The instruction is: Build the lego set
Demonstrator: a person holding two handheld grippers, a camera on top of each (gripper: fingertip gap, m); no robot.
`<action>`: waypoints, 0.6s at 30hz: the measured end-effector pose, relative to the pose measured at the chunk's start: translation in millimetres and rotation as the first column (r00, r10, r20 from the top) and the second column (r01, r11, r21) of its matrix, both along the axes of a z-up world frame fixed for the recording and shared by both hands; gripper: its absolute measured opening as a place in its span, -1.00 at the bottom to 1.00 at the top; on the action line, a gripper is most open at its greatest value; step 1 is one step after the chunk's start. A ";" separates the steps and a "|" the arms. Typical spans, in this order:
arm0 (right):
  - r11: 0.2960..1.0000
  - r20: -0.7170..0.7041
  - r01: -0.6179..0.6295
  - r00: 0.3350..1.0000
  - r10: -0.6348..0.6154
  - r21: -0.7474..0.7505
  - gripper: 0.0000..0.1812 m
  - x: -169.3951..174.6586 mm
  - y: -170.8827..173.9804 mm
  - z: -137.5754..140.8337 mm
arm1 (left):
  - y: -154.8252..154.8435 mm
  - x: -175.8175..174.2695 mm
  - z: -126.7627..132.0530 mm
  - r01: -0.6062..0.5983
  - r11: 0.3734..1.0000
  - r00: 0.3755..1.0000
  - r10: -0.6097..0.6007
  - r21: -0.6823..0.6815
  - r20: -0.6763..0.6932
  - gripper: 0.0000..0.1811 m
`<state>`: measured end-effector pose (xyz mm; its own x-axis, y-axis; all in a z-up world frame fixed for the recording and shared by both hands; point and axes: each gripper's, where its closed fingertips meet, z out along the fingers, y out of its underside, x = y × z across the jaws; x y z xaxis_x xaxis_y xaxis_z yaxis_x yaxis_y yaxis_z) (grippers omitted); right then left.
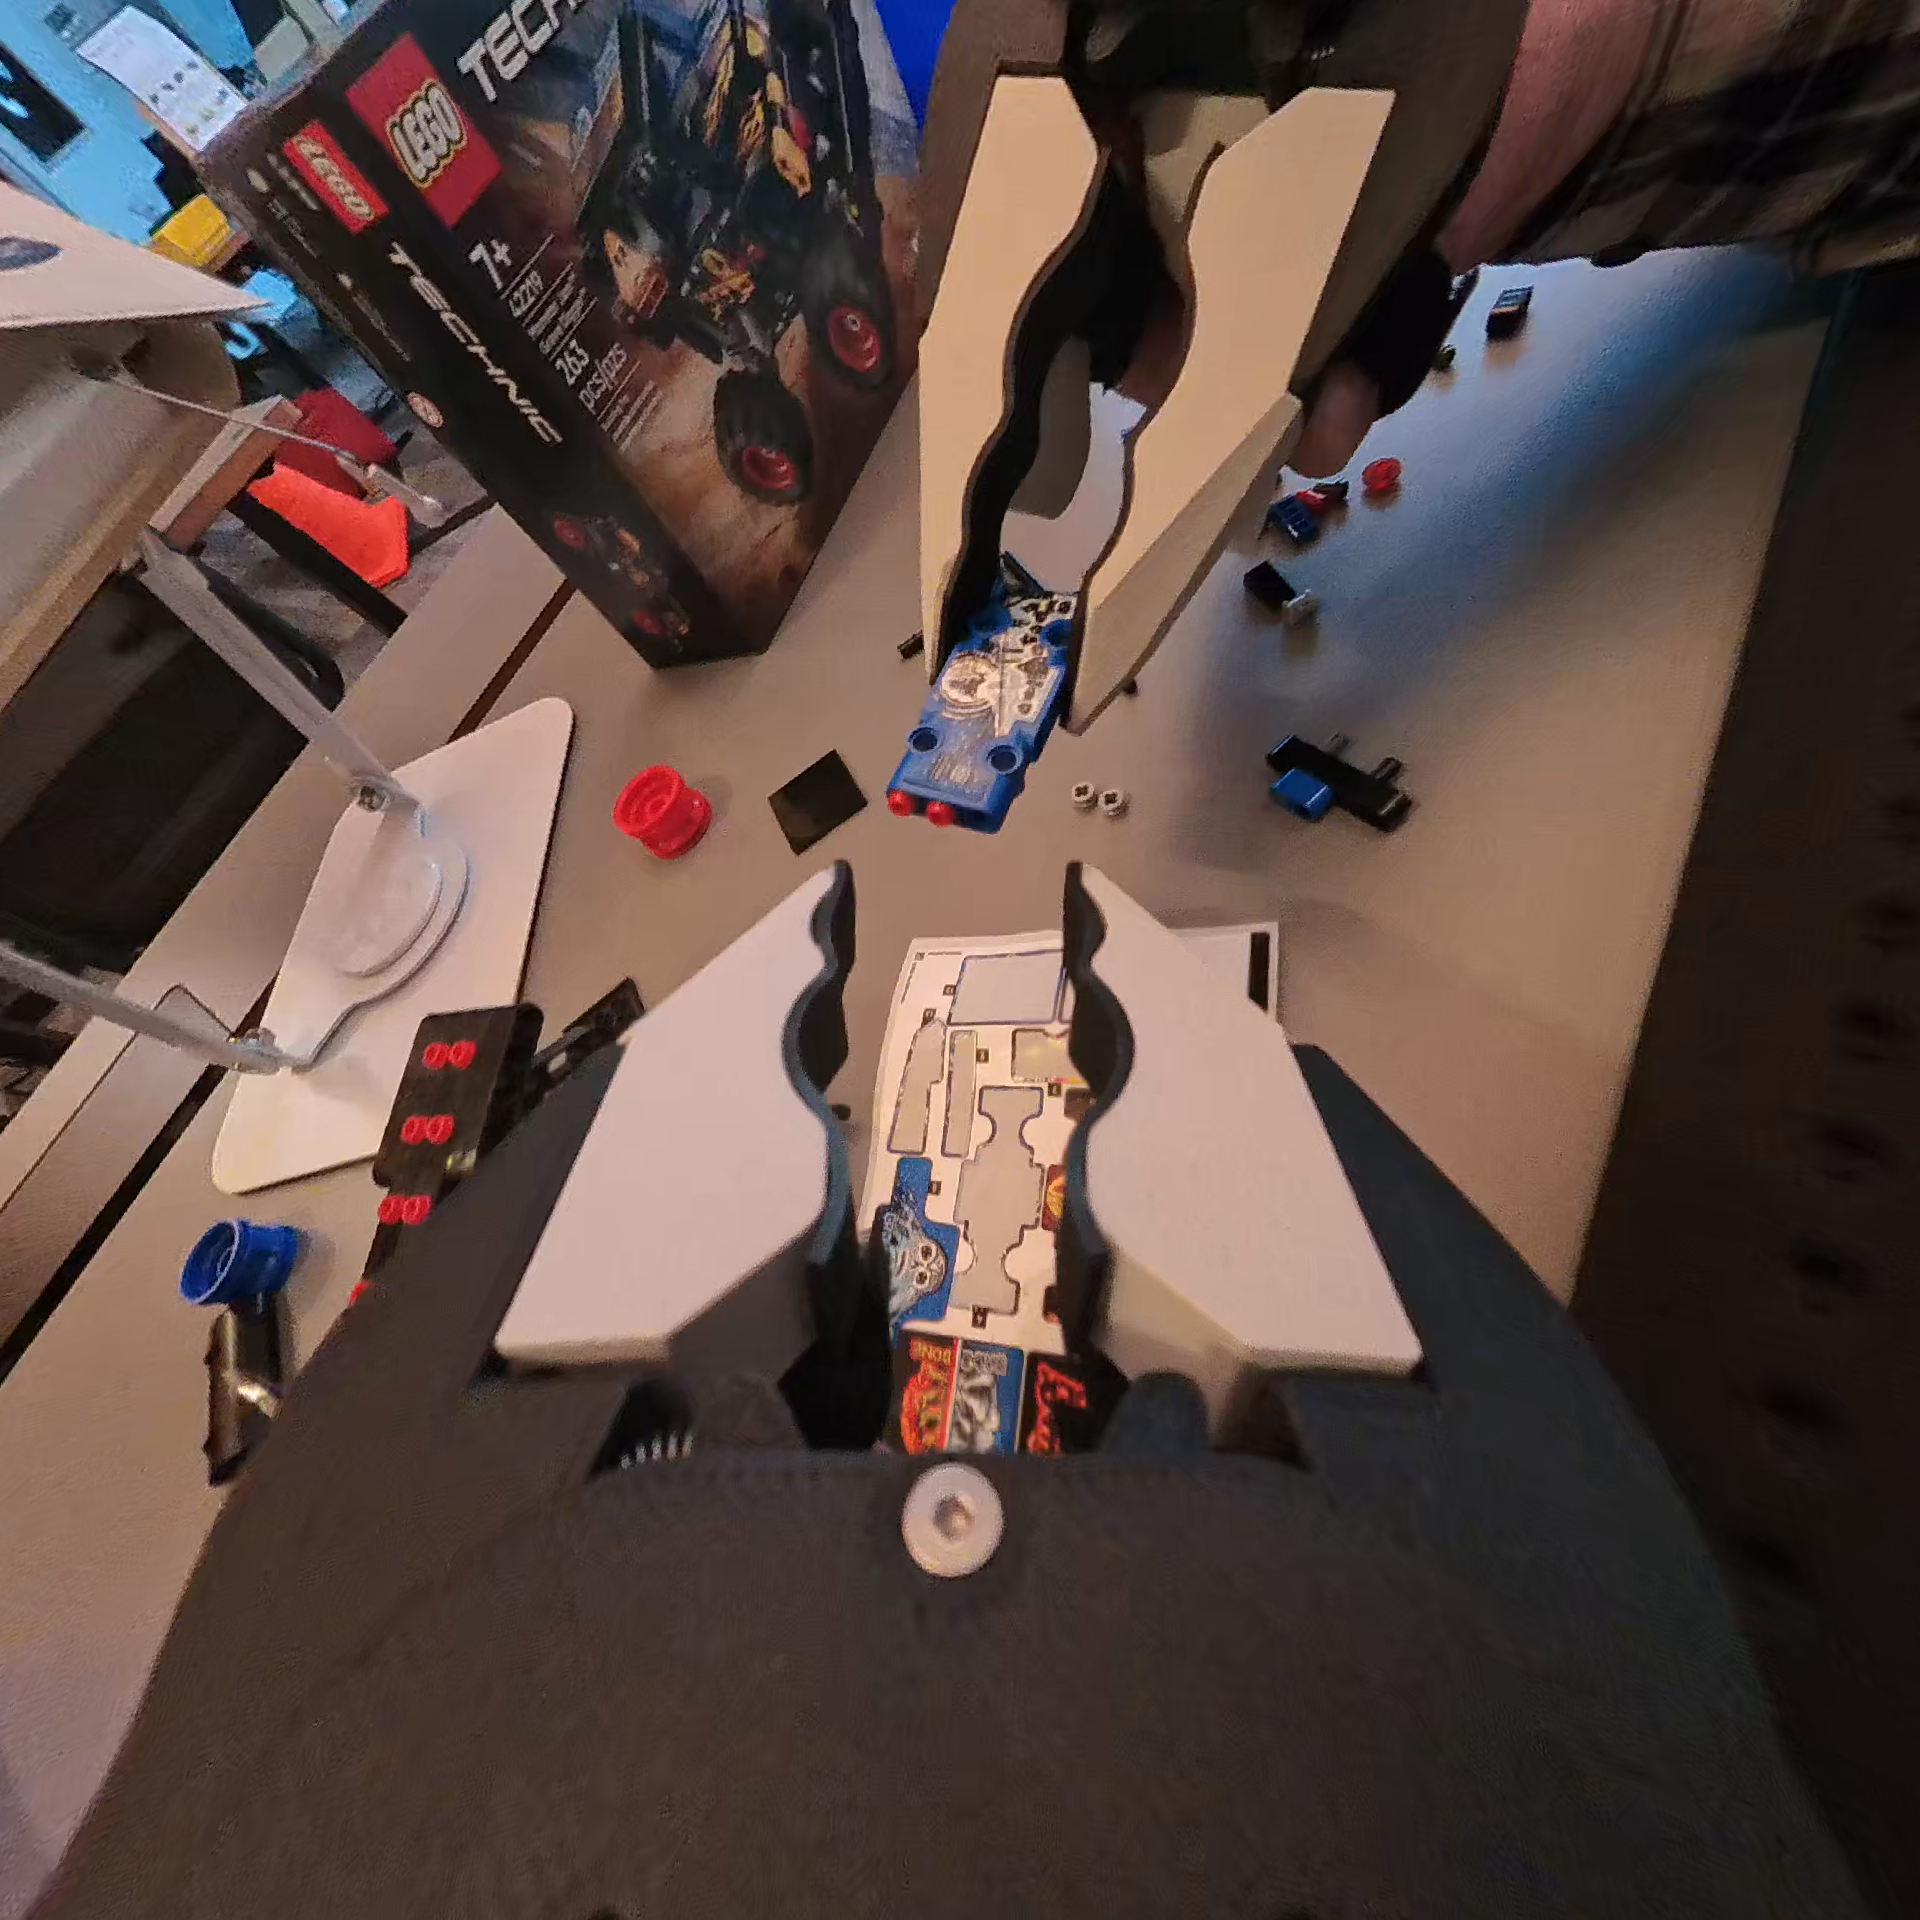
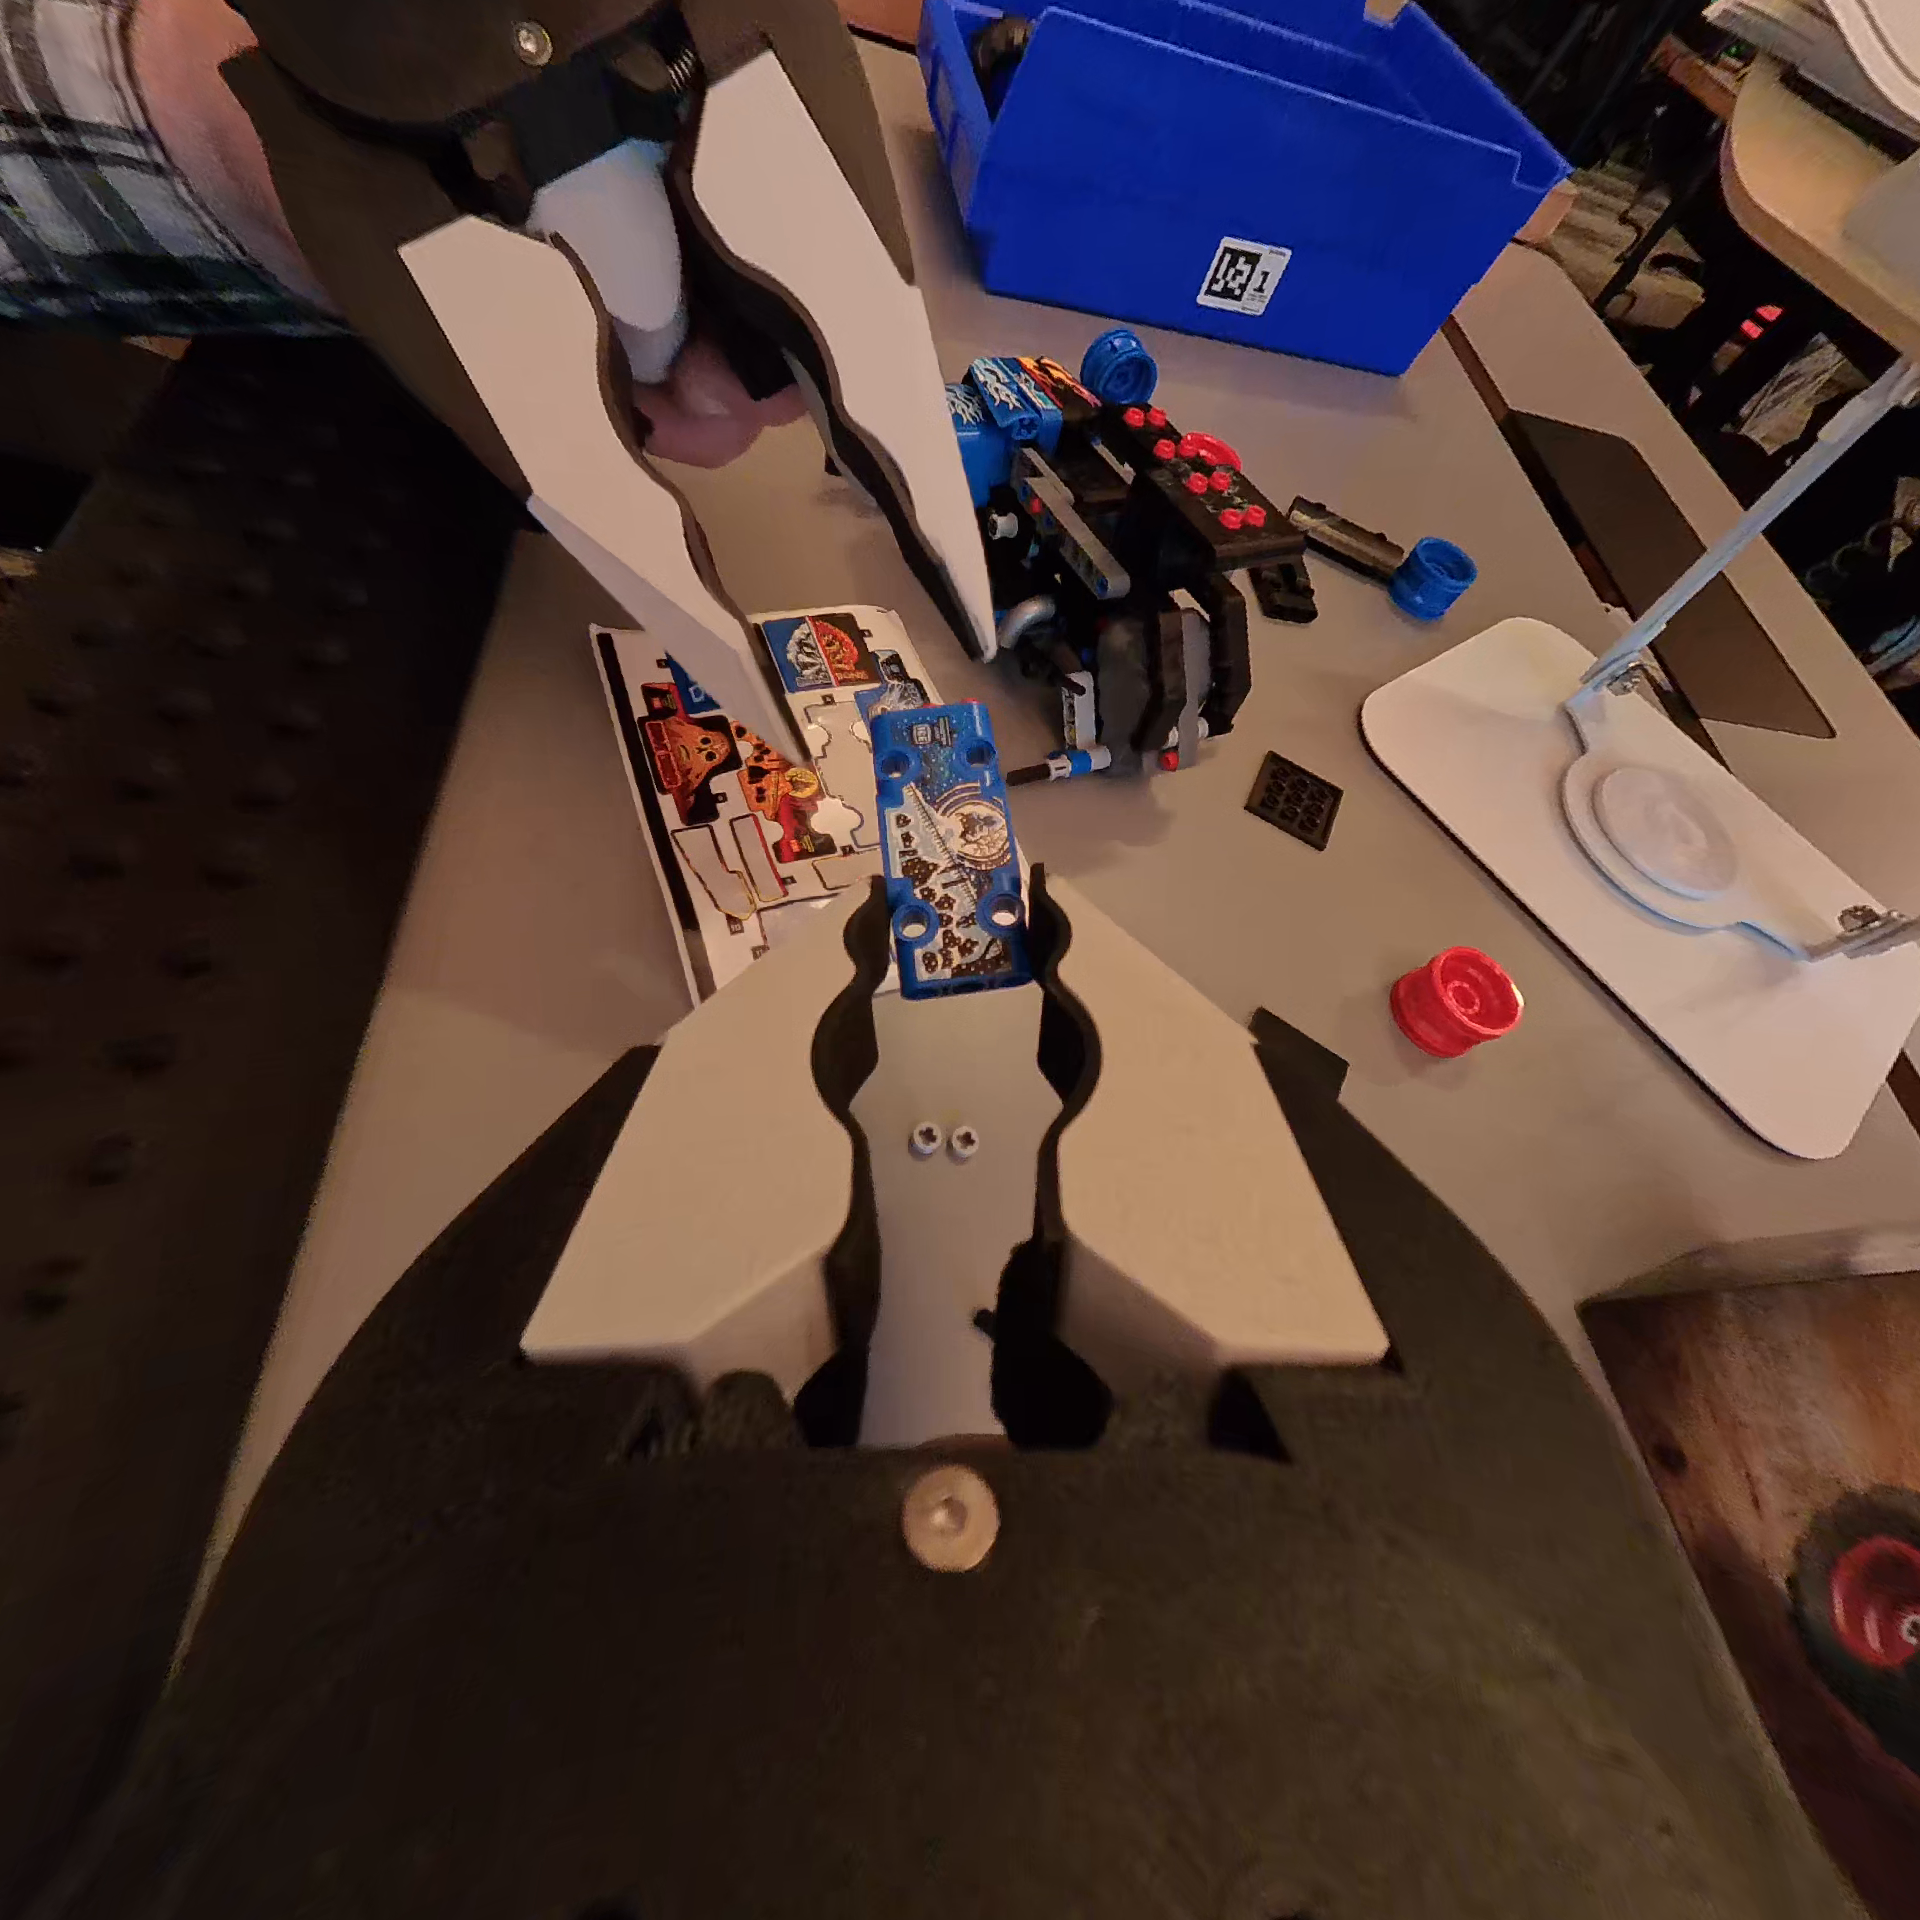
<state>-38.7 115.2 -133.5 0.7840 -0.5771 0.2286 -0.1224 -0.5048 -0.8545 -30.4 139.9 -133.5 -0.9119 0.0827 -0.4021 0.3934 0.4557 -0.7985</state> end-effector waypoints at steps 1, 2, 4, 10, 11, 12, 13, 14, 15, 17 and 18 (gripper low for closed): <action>1.000 0.004 -0.002 1.000 0.002 0.000 -0.73 -0.2 0.3 0.5 | -2.3 0.2 0.2 0.002 1.000 1.000 -0.002 -0.005 0.009 -0.57; 1.000 0.009 -0.006 1.000 0.006 -0.001 -0.73 -0.5 0.8 1.0 | -4.2 -0.1 0.9 0.006 1.000 1.000 -0.006 -0.011 0.014 -0.58; 1.000 0.014 -0.016 1.000 0.016 0.000 -0.73 -1.7 2.6 1.5 | -7.8 -3.1 2.1 0.021 1.000 1.000 -0.021 -0.023 0.009 -0.59; 0.999 0.016 -0.040 0.999 0.040 -0.003 -0.73 -4.3 7.9 1.1 | -10.8 -7.5 4.1 0.050 0.997 0.998 -0.048 -0.060 0.031 -0.72; 0.999 0.016 -0.042 0.999 0.042 0.000 -0.73 -4.6 8.0 1.3 | -10.6 -7.7 4.5 0.051 0.997 0.998 -0.050 -0.066 0.029 -0.72; 0.999 0.016 -0.044 0.999 0.044 0.003 -0.73 -4.7 8.2 1.6 | -10.5 -7.8 4.8 0.052 0.996 0.998 -0.050 -0.070 0.026 -0.72; 0.999 0.018 -0.044 0.999 0.044 0.004 -0.73 -4.6 8.3 1.8 | -10.5 -7.7 5.0 0.052 0.996 0.998 -0.050 -0.073 0.023 -0.72; 0.999 0.020 -0.043 0.999 0.043 0.003 -0.73 -4.4 8.4 2.0 | -10.5 -7.5 4.9 0.051 0.996 0.999 -0.050 -0.076 0.018 -0.72; 0.999 0.024 -0.042 0.999 0.042 0.001 -0.73 -4.2 8.3 2.2 | -10.6 -7.3 5.0 0.051 0.995 0.999 -0.050 -0.081 0.012 -0.72; 0.999 0.031 -0.041 0.999 0.041 -0.003 -0.73 -4.3 8.5 3.0 | -10.5 -8.2 5.2 0.052 0.995 0.999 -0.052 -0.088 -0.009 -0.71; 0.999 0.031 -0.042 0.999 0.042 -0.002 -0.73 -4.6 8.7 3.4 | -10.5 -8.9 6.3 0.054 0.994 0.998 -0.056 -0.095 -0.015 -0.69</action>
